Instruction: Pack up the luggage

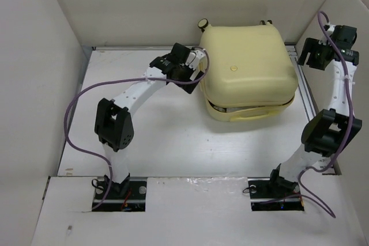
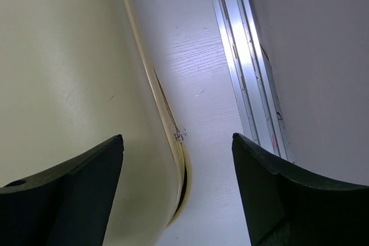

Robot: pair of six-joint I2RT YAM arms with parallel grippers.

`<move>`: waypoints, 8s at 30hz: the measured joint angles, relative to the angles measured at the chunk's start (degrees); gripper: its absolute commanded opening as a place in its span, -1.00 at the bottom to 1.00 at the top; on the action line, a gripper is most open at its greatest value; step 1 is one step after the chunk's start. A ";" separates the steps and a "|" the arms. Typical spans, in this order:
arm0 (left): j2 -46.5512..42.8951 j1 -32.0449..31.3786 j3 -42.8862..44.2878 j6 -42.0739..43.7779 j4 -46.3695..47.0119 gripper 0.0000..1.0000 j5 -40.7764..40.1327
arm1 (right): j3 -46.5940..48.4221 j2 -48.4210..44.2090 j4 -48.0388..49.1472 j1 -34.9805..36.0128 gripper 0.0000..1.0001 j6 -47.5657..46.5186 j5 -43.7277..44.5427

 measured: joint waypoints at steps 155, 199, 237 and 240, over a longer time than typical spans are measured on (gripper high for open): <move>-1.95 28.87 -0.26 -6.62 21.16 0.95 7.02 | -42.73 1.40 32.06 11.93 -1.00 17.22 -4.87; -26.14 3.17 -35.89 19.93 17.68 0.74 2.54 | 1.25 29.27 21.38 21.18 0.27 -9.68 -8.50; -11.19 12.33 0.37 22.27 -7.06 1.00 -8.57 | -9.35 -4.24 15.76 8.31 0.64 5.53 8.07; -5.44 15.19 6.64 26.99 -5.64 1.00 -5.03 | -17.75 -7.80 15.15 8.59 0.64 5.29 7.69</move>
